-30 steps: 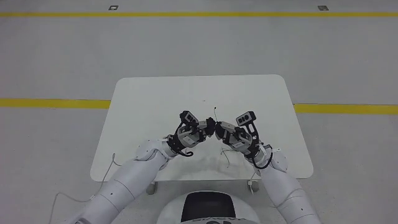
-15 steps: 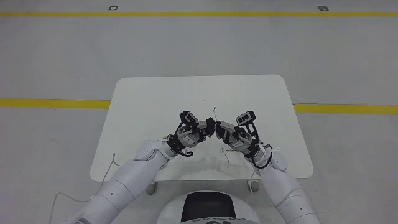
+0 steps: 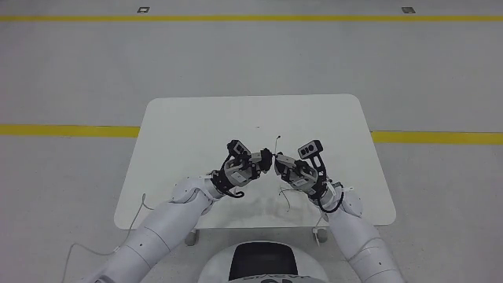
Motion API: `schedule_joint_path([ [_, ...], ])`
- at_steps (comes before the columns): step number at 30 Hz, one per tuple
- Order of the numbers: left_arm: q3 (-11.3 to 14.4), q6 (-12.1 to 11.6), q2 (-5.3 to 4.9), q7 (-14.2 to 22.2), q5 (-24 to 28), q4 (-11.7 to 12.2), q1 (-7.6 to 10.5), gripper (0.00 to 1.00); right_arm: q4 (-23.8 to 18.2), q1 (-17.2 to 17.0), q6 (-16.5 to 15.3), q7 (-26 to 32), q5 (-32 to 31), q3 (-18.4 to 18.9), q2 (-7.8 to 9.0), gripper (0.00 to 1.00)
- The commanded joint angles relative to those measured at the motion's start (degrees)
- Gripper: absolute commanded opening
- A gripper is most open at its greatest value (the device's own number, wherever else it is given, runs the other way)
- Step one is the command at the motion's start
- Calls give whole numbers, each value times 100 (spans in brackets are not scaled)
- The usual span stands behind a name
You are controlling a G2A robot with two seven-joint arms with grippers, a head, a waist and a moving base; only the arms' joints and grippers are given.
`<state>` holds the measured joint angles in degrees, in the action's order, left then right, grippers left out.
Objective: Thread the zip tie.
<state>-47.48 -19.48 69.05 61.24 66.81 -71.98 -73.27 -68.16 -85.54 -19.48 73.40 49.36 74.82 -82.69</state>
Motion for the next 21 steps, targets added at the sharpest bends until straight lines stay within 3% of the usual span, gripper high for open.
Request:
schedule_joint_path([
  [1, 0, 0, 0, 0, 0, 0, 0, 0, -18, -10, 0, -7, -44, 20, 0, 0],
  [21, 0, 0, 0, 0, 0, 0, 0, 0, -143, -129, 0, -69, -191, 277, 26, 0],
])
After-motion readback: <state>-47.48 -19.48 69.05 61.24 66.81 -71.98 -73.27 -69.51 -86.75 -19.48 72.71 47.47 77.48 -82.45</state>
